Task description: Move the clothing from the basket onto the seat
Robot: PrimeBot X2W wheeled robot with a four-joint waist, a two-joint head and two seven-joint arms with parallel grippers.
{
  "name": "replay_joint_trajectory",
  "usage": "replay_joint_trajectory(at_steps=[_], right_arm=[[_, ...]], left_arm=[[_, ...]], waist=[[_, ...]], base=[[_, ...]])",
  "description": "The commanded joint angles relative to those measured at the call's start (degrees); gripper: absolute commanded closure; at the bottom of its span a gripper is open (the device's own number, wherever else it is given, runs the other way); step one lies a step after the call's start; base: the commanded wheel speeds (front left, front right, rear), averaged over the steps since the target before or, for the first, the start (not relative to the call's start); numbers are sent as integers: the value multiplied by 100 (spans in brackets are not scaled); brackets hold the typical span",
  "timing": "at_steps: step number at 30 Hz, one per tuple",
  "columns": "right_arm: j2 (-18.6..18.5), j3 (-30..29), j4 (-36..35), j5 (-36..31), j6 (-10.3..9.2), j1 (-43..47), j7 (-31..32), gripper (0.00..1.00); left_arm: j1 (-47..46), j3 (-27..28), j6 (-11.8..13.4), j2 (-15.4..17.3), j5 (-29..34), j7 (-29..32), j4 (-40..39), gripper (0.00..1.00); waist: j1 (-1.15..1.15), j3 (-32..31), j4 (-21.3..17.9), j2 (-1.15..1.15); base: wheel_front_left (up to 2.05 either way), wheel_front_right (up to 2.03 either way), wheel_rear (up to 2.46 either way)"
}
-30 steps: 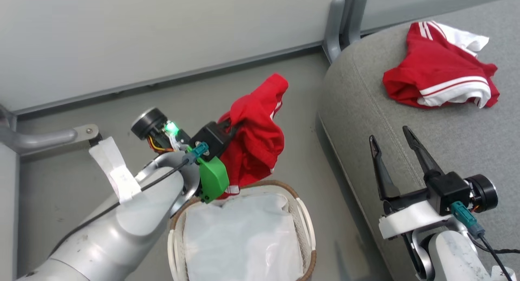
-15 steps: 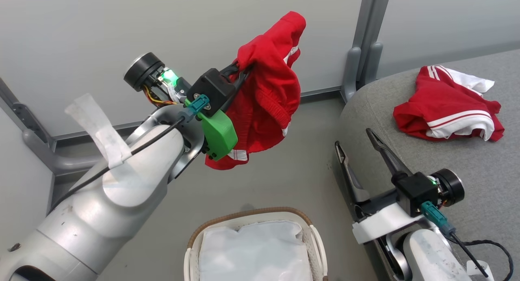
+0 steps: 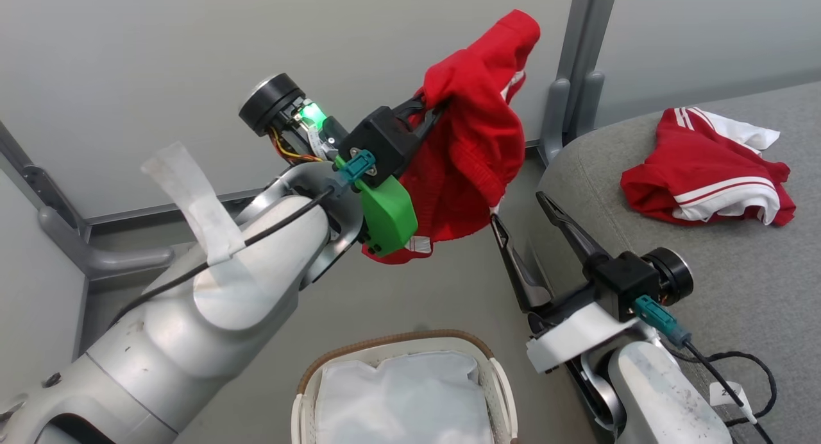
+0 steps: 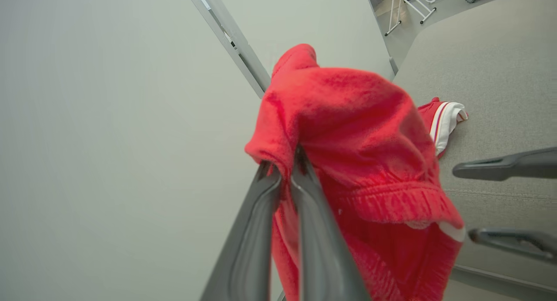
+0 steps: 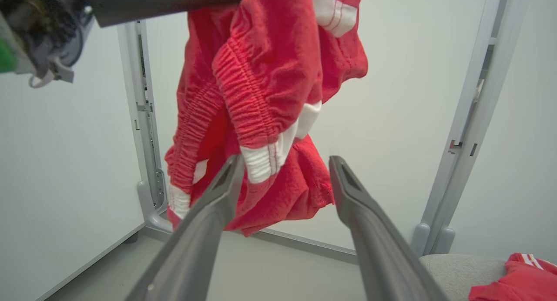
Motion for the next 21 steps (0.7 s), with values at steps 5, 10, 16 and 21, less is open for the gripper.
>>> replay_joint_trajectory(at_steps=[5, 10, 16, 21], right_arm=[[-21, 86, 351, 66, -8, -404, -27, 0], [-23, 142, 702, 98, -8, -727, -27, 0], [-22, 173, 960, 93, -8, -871, -21, 83], [-23, 146, 943, 119, -8, -815, -21, 100]], left_arm=[[-87, -146, -44, -121, -7, 63, -258, 100], [69, -256, -68, -200, -97, 116, -532, 100], [238, -246, -35, -117, -266, 140, -719, 100], [578, -132, 93, 7, -490, 46, -807, 100]], waist=[[1, -20, 79, 0], [1, -32, 151, 0], [1, -52, 241, 0], [1, -62, 252, 0]], base=[[0, 0, 0], [0, 0, 0], [0, 0, 0], [0, 0, 0]])
